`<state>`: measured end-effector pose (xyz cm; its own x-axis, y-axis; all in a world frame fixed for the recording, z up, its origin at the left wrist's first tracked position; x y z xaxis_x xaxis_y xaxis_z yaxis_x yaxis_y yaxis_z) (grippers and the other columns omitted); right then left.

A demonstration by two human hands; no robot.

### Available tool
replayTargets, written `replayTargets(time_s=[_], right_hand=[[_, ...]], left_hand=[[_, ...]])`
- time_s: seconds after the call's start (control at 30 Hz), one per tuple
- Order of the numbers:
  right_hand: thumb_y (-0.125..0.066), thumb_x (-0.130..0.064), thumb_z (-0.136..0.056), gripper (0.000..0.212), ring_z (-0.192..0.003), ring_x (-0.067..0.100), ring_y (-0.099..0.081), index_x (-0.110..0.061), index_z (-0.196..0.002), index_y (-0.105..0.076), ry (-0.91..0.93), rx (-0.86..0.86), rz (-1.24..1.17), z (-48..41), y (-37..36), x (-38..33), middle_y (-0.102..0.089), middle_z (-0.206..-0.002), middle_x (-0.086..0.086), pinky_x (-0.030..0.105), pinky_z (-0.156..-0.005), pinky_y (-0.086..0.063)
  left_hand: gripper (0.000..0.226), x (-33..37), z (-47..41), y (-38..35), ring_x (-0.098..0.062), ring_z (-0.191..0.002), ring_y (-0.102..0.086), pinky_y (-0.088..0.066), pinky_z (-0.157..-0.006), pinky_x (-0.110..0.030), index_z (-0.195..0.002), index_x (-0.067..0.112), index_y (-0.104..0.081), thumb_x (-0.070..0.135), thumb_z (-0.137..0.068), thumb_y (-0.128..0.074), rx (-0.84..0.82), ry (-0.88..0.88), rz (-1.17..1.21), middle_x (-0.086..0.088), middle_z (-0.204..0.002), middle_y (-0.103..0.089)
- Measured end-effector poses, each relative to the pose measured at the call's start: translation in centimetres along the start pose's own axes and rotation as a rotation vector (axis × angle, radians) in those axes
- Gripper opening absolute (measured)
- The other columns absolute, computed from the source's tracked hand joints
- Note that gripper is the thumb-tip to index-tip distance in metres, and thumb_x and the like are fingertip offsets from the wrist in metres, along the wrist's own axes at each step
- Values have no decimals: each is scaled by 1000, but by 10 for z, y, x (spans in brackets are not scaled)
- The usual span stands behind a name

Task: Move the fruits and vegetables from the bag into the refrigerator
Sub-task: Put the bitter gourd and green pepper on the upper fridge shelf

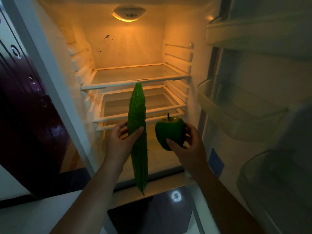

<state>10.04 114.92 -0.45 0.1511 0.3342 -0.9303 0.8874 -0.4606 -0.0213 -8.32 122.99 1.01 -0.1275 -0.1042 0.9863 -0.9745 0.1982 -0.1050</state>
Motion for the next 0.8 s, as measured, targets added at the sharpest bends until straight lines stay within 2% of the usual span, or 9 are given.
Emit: replayTargets(time_s=[0.07, 0.17, 0.33, 0.53, 0.6, 0.7, 0.8], right_hand=[[-75, -4, -73, 65, -106, 6, -55, -18, -129, -44, -11, 7, 3, 0, 19, 4, -51, -121, -4, 14, -75, -52], [-75, -5, -73, 63, -102, 3, -56, -22, -126, -45, -13, 37, 19, -4, 36, 11, -52, -117, -10, 12, -72, -51], [-75, -6, -73, 64, -101, 2, -55, -17, -129, -46, -2, 44, 19, -21, 38, 11, -52, -119, -6, 11, -72, -51], [-74, -8, -75, 66, -102, 1, -54, -18, -132, -43, 21, 48, -17, -57, 21, 4, -49, -117, -13, 11, -73, -51], [-73, -7, -76, 63, -100, -1, -53, -19, -130, -44, 40, 57, -29, -71, 13, -1, -50, -117, -9, 8, -68, -49], [-72, -5, -76, 61, -100, 0, -53, -21, -128, -44, 71, 69, -44, -100, -1, -8, -50, -120, -3, 6, -65, -46], [-72, -5, -76, 61, -100, 3, -55, -19, -129, -45, 110, 79, -32, -131, -13, -17, -52, -124, 1, 6, -64, -46]], left_hand=[[55, -6, 0, -16, -17, -98, -66, -55, -63, -22, -121, 22, -56, 32, -70, -73, -19, 19, 18, -3, -117, -64], [45, -8, 0, -38, -14, -95, -67, -53, -60, -19, -119, 22, -57, 26, -76, -72, -32, 13, 20, -3, -115, -65], [39, 0, -10, -57, -17, -92, -68, -53, -59, -20, -116, 22, -60, 28, -78, -70, -41, -48, -71, -4, -112, -66], [9, 23, -44, -51, -10, -74, -69, -52, -55, -24, -88, 29, -66, 36, -83, -65, 63, -111, -204, 5, -82, -72], [11, 35, -59, -49, -7, -69, -68, -55, -62, -31, -80, 29, -65, 39, -84, -63, 89, -122, -235, 7, -74, -70], [25, 53, -85, -45, -8, -70, -69, -57, -71, -38, -87, 22, -69, 45, -85, -60, 58, -150, -301, 0, -79, -72], [29, 70, -114, -41, -9, -70, -69, -58, -69, -34, -89, 21, -70, 48, -84, -59, 12, -170, -307, -1, -80, -72]])
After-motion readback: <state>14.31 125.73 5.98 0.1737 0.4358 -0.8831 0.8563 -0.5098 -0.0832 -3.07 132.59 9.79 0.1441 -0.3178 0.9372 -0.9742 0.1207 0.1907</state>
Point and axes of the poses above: each hand's wrist, its own z-axis away from the middle knuckle, its own y-axis out of the back of the hand, x = y × z, the point moved 3 cm from there along -z, towards the middle knuckle
